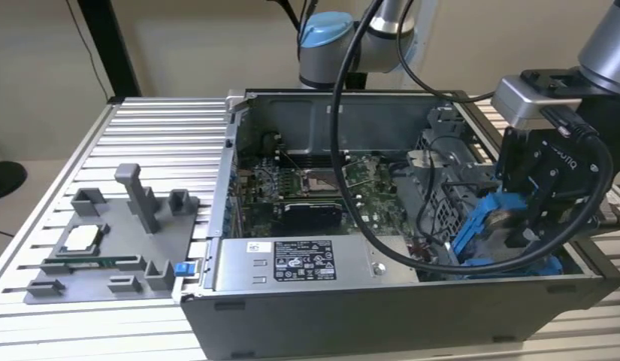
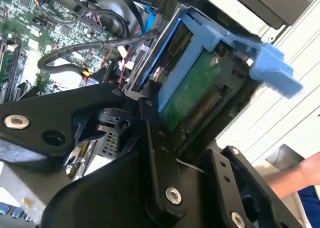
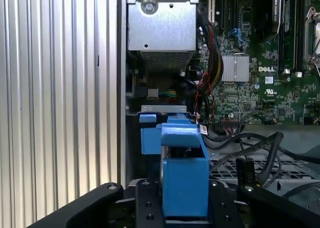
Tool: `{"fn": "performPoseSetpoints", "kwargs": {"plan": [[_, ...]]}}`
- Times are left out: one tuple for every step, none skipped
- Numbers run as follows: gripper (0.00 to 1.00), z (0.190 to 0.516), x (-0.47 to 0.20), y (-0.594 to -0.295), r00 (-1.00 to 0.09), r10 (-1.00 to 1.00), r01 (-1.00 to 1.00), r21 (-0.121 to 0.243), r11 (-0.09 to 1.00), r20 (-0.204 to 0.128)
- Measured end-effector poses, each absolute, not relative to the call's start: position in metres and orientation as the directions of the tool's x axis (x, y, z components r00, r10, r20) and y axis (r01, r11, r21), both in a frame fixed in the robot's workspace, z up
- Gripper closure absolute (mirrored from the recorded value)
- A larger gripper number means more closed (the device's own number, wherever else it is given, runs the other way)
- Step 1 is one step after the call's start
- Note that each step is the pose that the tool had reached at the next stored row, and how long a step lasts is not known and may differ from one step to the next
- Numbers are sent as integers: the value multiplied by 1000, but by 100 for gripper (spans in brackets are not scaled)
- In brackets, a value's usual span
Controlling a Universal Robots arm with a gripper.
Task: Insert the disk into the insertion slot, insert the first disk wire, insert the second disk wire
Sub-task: 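Insert the disk into the insertion slot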
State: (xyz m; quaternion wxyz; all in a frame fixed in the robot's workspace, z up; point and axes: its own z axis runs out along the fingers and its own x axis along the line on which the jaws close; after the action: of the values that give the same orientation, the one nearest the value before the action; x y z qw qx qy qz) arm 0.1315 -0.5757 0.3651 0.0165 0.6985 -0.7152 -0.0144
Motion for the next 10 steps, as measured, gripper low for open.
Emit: {"fn": "performPoseSetpoints", "kwargs": {"plan": [[0, 365, 131, -576, -24, -1000, -999, 44, 24, 3], [0, 365, 131, -576, -24, -1000, -999, 44, 24, 3], [0, 365, 132, -576, -23, -1000, -999, 44, 24, 3], [0, 365, 132, -576, -23, -1000, -999, 44, 24, 3], [0, 365, 132, -576, -24, -1000, -999, 44, 24, 3], [0, 365, 132, -576, -23, -1000, -999, 44, 24, 3], [0, 365, 132, -576, -23, -1000, -999, 44, 24, 3], [0, 366, 132, -576, -23, -1000, -999, 44, 24, 3], [0, 367, 132, -576, -23, -1000, -999, 44, 24, 3], [0, 369, 132, -576, -24, -1000, -999, 44, 24, 3]]}}
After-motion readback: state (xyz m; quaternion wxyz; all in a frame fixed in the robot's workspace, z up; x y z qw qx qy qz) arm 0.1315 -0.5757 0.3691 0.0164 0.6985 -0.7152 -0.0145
